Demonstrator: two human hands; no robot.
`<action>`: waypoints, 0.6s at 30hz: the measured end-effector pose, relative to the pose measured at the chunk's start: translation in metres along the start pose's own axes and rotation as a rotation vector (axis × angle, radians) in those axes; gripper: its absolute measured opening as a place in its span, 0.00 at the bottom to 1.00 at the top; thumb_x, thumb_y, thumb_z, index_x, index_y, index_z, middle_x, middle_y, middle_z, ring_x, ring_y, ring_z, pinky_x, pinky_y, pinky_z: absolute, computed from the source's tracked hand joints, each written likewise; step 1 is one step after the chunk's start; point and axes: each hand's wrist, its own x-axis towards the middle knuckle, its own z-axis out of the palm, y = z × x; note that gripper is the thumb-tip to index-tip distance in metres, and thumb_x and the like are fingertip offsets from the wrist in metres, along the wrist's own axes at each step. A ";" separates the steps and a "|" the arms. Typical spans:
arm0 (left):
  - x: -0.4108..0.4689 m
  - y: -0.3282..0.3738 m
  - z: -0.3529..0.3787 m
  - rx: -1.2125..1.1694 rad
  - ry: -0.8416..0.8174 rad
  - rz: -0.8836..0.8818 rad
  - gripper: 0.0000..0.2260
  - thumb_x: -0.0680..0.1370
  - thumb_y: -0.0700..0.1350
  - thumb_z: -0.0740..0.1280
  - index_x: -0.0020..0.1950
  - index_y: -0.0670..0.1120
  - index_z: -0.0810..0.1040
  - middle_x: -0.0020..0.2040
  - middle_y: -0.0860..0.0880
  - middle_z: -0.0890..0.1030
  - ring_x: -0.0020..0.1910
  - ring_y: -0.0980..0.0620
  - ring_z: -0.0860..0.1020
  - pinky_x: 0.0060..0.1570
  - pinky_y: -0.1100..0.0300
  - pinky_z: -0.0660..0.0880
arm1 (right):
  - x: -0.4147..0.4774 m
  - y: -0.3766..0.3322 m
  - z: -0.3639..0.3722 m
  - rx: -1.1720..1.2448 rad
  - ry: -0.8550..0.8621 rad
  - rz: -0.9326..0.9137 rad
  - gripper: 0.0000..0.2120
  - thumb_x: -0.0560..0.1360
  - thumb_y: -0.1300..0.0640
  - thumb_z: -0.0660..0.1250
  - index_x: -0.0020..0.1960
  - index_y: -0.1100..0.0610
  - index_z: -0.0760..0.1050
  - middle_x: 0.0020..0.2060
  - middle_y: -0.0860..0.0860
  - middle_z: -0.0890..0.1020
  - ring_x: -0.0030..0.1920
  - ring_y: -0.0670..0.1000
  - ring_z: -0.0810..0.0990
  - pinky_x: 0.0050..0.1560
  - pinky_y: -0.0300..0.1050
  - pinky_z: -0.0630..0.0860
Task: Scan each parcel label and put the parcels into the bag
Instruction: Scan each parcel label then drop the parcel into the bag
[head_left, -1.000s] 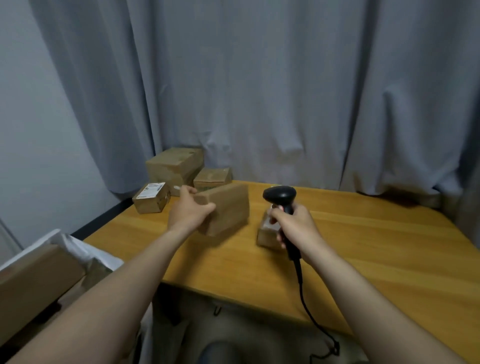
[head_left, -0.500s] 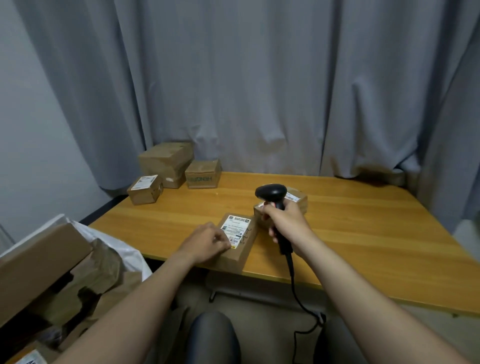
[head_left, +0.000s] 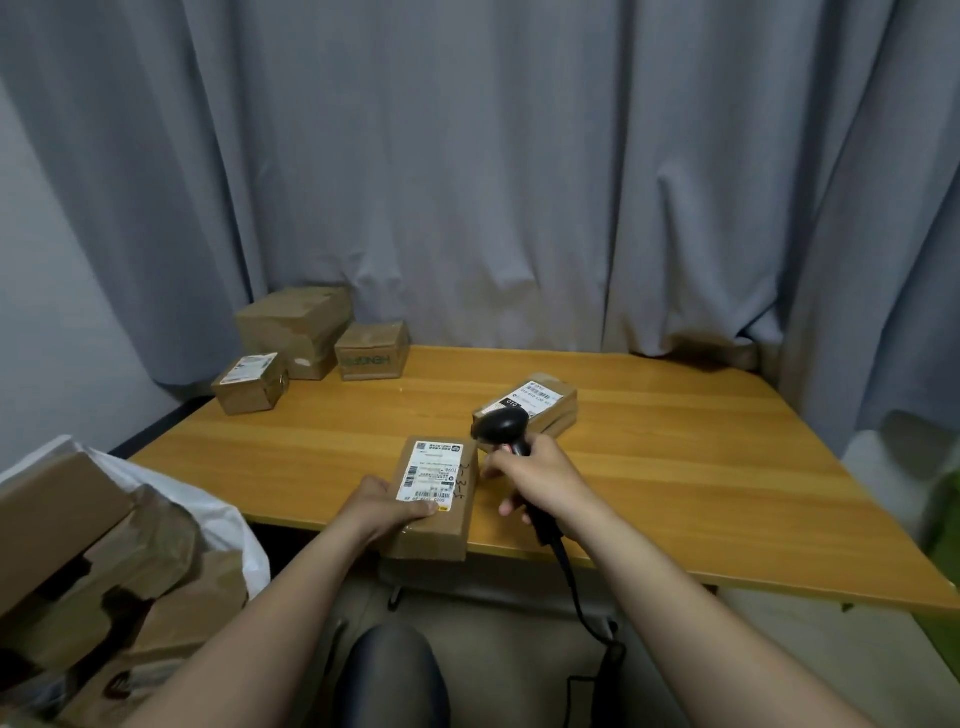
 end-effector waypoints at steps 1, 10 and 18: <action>-0.004 0.000 0.001 -0.013 -0.018 -0.022 0.30 0.70 0.53 0.82 0.61 0.43 0.70 0.56 0.46 0.76 0.51 0.48 0.75 0.37 0.58 0.71 | -0.001 0.001 0.001 0.006 -0.009 0.003 0.10 0.80 0.55 0.68 0.61 0.55 0.74 0.53 0.53 0.86 0.27 0.49 0.81 0.23 0.41 0.71; -0.036 -0.021 0.016 -0.379 -0.173 -0.099 0.22 0.72 0.49 0.81 0.61 0.41 0.82 0.44 0.46 0.87 0.43 0.50 0.86 0.34 0.59 0.81 | -0.021 0.009 0.011 -0.103 -0.109 0.023 0.14 0.81 0.52 0.69 0.62 0.59 0.75 0.39 0.55 0.83 0.23 0.48 0.77 0.24 0.42 0.74; -0.069 -0.042 0.016 -0.567 0.205 0.056 0.28 0.71 0.41 0.81 0.63 0.44 0.68 0.49 0.50 0.82 0.49 0.51 0.82 0.48 0.52 0.82 | -0.049 -0.019 0.004 0.065 -0.081 -0.094 0.11 0.81 0.53 0.69 0.57 0.59 0.79 0.42 0.67 0.85 0.29 0.55 0.77 0.30 0.46 0.74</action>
